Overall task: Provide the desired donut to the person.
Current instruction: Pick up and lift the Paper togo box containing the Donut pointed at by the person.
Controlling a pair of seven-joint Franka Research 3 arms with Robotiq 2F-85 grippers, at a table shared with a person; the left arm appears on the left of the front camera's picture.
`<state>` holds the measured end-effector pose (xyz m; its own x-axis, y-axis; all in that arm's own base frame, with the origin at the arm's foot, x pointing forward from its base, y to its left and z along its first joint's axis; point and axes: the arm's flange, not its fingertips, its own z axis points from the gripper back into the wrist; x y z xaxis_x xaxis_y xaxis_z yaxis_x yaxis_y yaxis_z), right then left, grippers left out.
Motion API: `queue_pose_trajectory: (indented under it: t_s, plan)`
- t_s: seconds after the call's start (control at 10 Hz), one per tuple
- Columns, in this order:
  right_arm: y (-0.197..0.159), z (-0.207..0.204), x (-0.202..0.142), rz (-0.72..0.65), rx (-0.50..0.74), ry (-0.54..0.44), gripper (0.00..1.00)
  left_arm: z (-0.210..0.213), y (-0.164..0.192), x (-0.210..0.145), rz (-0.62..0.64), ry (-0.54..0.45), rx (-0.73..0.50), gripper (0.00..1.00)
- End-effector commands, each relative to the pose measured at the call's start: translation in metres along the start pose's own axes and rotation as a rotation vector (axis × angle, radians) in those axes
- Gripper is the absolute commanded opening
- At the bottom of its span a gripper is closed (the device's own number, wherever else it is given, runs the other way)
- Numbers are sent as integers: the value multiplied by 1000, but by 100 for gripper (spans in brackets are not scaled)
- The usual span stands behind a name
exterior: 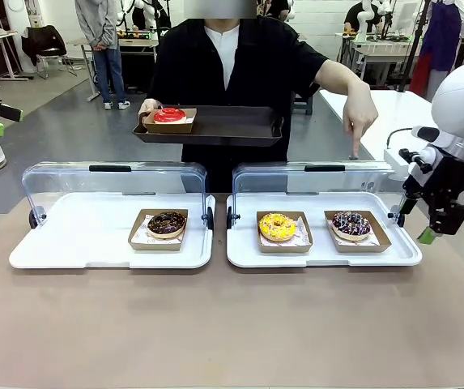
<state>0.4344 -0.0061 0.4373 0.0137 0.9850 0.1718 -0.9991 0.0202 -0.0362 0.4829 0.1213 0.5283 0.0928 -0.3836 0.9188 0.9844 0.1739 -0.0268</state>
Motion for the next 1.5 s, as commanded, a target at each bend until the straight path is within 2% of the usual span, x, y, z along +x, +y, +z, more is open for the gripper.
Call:
queue_pose_trajectory:
  t_s: [0.0,0.1,0.6,0.8,1.1,1.4]
  plan:
    - [-13,9,5,-69,12,-80,100,1,0,1,-3,-11,6,100]
    - [0,0,0,0,0,0,100,1,0,1,-3,-11,6,100]
    - [-5,2,1,-17,1,-13,100,1,0,1,-3,-11,6,100]
    - [-14,-23,14,-68,-41,88,100,1,0,1,-3,-11,6,100]
    - [-22,-48,20,-109,-72,90,100,1,0,1,-3,-11,6,100]
    - [-25,-70,18,-88,-75,61,100,1,0,1,-3,-11,6,100]
